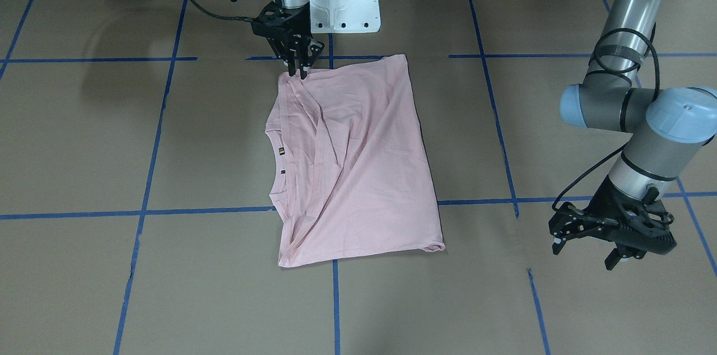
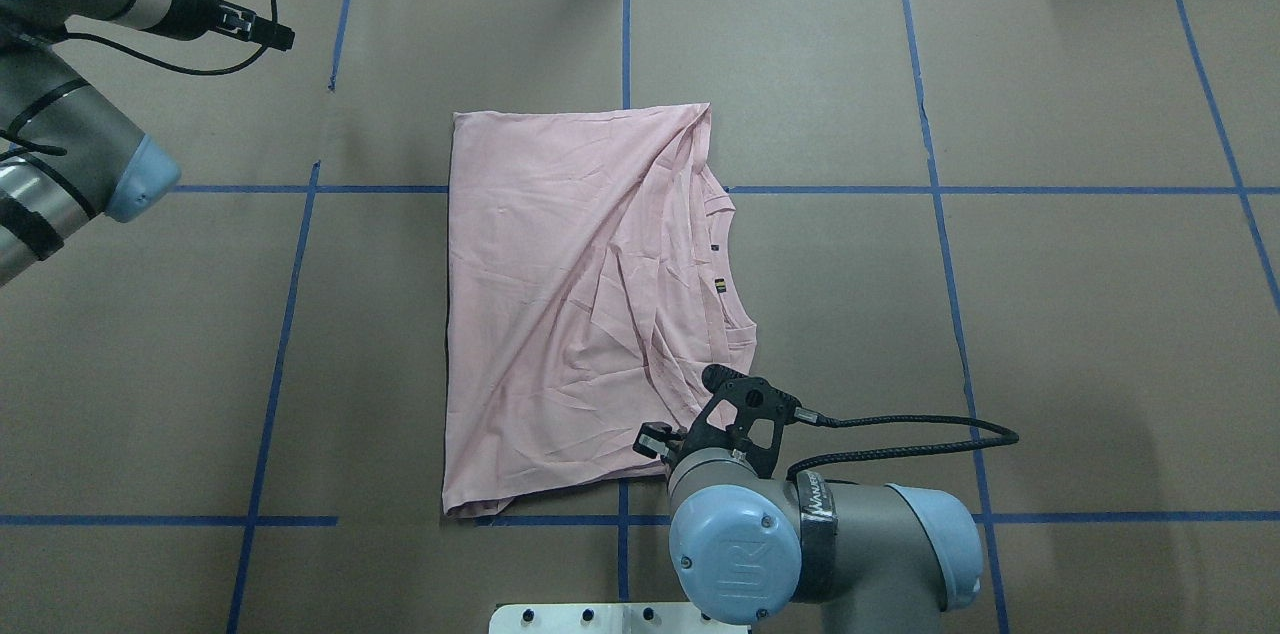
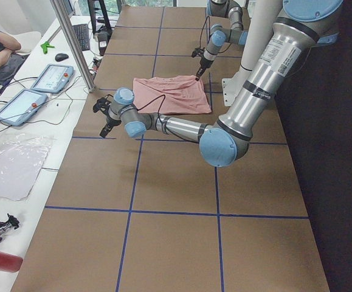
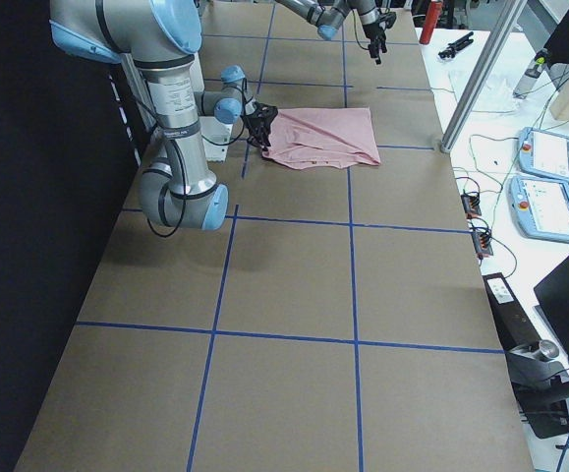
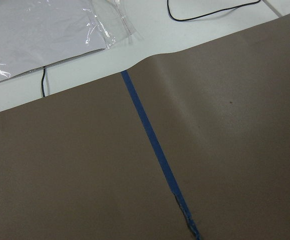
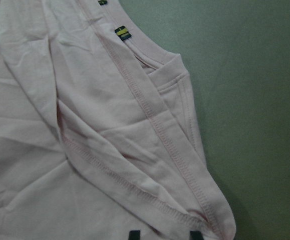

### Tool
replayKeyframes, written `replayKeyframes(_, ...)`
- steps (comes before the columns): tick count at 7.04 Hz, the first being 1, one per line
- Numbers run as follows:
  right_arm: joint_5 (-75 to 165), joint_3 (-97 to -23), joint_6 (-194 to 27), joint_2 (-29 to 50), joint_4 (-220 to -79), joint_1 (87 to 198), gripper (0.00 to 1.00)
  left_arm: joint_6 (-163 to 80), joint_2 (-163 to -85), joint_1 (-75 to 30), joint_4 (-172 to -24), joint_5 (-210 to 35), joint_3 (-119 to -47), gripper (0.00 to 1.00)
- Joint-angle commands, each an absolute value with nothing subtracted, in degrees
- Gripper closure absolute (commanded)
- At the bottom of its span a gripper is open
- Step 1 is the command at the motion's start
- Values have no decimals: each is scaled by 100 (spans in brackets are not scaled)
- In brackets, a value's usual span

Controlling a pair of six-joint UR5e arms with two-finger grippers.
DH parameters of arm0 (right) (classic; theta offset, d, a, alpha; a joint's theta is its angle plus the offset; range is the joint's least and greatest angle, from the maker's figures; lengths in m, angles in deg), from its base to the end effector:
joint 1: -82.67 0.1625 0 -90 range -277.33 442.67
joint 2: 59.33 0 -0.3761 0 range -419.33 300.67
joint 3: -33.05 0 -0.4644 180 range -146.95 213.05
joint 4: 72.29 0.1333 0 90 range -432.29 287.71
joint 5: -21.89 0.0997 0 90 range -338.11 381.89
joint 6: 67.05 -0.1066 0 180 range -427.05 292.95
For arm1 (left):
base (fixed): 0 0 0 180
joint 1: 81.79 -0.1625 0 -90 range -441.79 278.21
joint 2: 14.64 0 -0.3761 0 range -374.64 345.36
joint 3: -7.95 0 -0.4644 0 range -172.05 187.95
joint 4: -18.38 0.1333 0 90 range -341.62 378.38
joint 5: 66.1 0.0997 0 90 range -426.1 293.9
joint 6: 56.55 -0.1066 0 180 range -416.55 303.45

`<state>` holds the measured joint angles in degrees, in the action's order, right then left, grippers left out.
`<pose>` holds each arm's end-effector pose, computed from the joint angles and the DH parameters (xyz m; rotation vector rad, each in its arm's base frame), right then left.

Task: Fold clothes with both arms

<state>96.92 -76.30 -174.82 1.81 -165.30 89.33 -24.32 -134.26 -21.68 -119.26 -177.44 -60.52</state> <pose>-0.6114 -0.2333 0.1475 0.1723 -0.8134 0.5049 0.3087 -0.7267 0.3976 0.6462 0.7888 0.1438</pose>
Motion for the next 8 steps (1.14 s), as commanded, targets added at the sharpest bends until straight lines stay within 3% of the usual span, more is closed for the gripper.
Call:
replayKeyframes(1,9826,-7910,-15741,193,-16380,9293,0,-2429,-13426,-2168,-11926,-17755,-6052,0)
replayKeyframes(3,10457,-7683,-14348,27,-16404,9673,0,-2429,-13426,-2176,-11926,-17755,-6052,0)
replayKeyframes(5,10380,-6773,-14098,-558,-16414,9674,2,-2429,-13426,-2176,-11926,-17755,-6061,0)
replayKeyframes(6,10354,-6402,-14088,-841,-16474,9674,13,-2429,-13426,-2176,-11926,-17755,-6061,0)
replayKeyframes(7,10345,-6311,-14105,-862,-16466,9674,32,-2429,-13426,-2176,-11926,-17755,-6078,0)
replayKeyframes(8,10336,-6250,-14123,-862,-16475,9674,40,-2429,-13426,-2176,-11926,-17755,-6078,0)
